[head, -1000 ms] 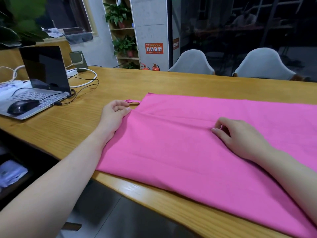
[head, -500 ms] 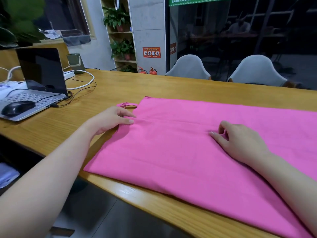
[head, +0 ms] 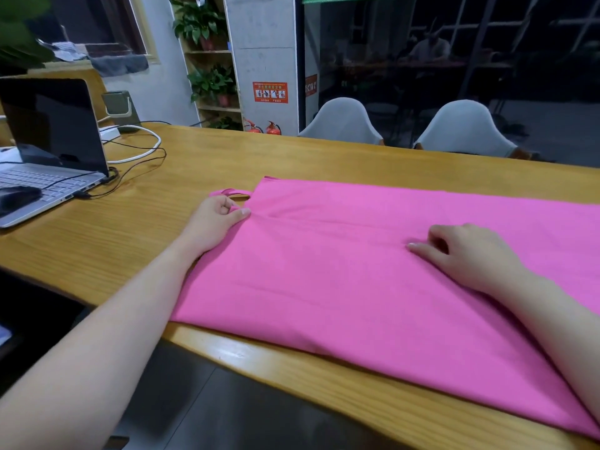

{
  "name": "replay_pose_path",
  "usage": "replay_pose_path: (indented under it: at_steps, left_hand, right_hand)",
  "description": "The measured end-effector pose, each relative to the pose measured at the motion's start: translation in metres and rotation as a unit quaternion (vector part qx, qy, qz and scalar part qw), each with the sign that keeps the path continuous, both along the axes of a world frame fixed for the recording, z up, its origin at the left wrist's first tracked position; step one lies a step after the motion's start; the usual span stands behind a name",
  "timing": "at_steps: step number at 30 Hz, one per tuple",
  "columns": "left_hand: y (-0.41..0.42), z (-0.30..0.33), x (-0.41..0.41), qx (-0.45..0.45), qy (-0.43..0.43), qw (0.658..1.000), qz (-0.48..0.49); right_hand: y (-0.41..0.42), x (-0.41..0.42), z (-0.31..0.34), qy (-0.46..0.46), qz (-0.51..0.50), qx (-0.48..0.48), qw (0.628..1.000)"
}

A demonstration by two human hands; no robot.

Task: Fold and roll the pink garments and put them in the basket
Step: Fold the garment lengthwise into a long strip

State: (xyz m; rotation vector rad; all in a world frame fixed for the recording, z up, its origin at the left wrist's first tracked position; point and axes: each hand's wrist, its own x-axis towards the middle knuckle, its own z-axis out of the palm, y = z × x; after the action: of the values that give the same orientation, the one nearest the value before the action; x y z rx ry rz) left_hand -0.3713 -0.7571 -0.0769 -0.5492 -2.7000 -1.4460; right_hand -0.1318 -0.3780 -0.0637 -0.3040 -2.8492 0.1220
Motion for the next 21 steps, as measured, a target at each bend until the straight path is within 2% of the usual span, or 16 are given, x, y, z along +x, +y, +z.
replay_pose_path:
  at_steps: [2, 5, 9, 11, 13, 17, 21]
  left_hand:
    - [0.000, 0.000, 0.000, -0.055, 0.038, 0.998, 0.009]
    - [0.003, 0.013, 0.004, -0.102, 0.037, 0.994, 0.013]
    - [-0.002, 0.030, 0.007, -0.048, -0.010, 0.999, 0.020]
    - [-0.004, 0.035, 0.011, -0.024, -0.028, 0.999, 0.032]
    - [-0.001, 0.043, 0.012, -0.016, -0.038, 0.999, 0.034]
    - [0.021, 0.073, 0.000, 0.021, -0.062, 0.997, 0.034]
    - [0.062, 0.076, -0.036, -0.068, -0.036, 0.994, 0.076]
  right_hand:
    - [-0.006, 0.000, -0.004, 0.010, -0.004, -0.004, 1.000]
    - [-0.010, 0.006, 0.003, 0.005, -0.017, -0.009, 1.000]
    - [-0.005, 0.019, 0.009, -0.001, -0.033, -0.037, 0.999]
    - [-0.002, 0.021, 0.011, -0.004, -0.019, -0.084, 0.996]
    - [0.006, 0.018, 0.023, 0.024, -0.003, -0.132, 0.991]
    - [0.029, -0.005, 0.060, 0.045, 0.007, -0.150, 0.988]
    - [0.059, -0.049, 0.067, 0.013, -0.005, -0.128, 0.992]
